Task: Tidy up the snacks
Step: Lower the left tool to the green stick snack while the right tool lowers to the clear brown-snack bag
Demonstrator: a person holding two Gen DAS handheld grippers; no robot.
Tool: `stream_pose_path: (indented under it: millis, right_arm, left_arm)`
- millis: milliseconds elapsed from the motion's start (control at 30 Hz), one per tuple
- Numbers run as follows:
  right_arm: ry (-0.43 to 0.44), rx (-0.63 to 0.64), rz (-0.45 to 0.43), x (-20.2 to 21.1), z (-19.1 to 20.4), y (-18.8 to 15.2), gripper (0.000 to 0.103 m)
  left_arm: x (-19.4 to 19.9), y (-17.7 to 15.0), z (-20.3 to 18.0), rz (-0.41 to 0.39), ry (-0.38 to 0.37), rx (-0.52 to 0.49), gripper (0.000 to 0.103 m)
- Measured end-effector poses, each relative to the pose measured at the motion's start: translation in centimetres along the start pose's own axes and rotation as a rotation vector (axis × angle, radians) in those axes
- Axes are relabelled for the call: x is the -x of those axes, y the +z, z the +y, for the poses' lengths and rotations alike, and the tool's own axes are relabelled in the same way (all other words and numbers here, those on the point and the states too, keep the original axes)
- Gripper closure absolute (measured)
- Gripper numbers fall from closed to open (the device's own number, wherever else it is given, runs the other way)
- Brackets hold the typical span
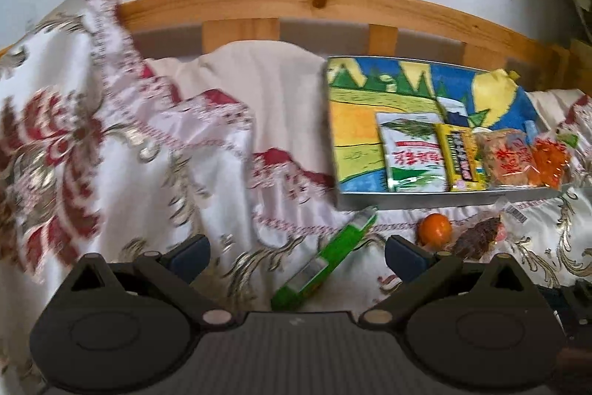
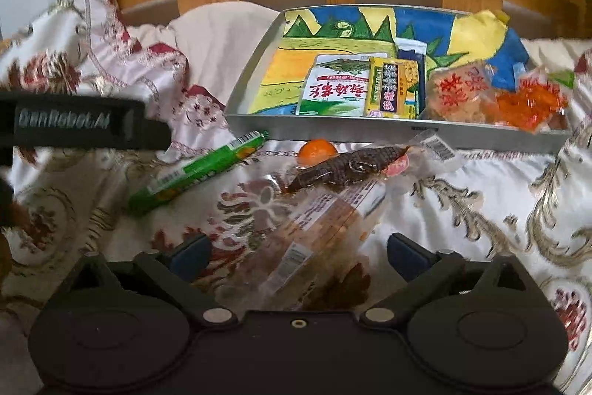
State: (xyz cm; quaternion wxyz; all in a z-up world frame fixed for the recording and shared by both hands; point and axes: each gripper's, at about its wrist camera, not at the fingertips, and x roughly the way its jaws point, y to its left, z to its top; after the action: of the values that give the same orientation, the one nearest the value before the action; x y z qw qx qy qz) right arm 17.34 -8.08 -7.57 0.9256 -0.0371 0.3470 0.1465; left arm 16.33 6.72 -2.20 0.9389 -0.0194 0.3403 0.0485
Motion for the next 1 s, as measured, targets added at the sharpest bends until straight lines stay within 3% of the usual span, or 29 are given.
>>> stream_pose_path:
  millis: [100,233,400,700,900,1000]
  right_arm:
    - [-0.004,0.038,0.013,-0.4,-0.6,-0.1,0.016]
    - [0.056,0.039,0.039,-0.5,-2.3,-0.6,0.025]
    - [0.104,0.079,0.044,0.2,-3.6,-0.9,0.047]
    - [0.155,0.197,0.020,1.8,-6.2,-1.3,0.050]
    - [0.182,0.189,-0.050,1.2,-6.0,-1.1,0.036]
    - [0.191,0.192,-0.062,0.4,-5.7,-1.1,0.030]
  left_arm:
    - [-1.4,0.2,-0.3,0.028,-0.026,-0.040,0.001]
    - [-2.8,0.0,-0.9,0.058,-0.034,-0.095,0.001]
    - [-4.5,-0.6,-1.1,0.105,-0.067,-0.108,0.001]
    - [-6.0,-0.7,-1.8,0.137,-0.065,-0.142,0.001]
    - [-7.0,-0.4,-2.7,0.156,-0.076,-0.189,0.001]
    - [-7.4,-0.2,-2.5,0.179,-0.114,-0.182,0.007]
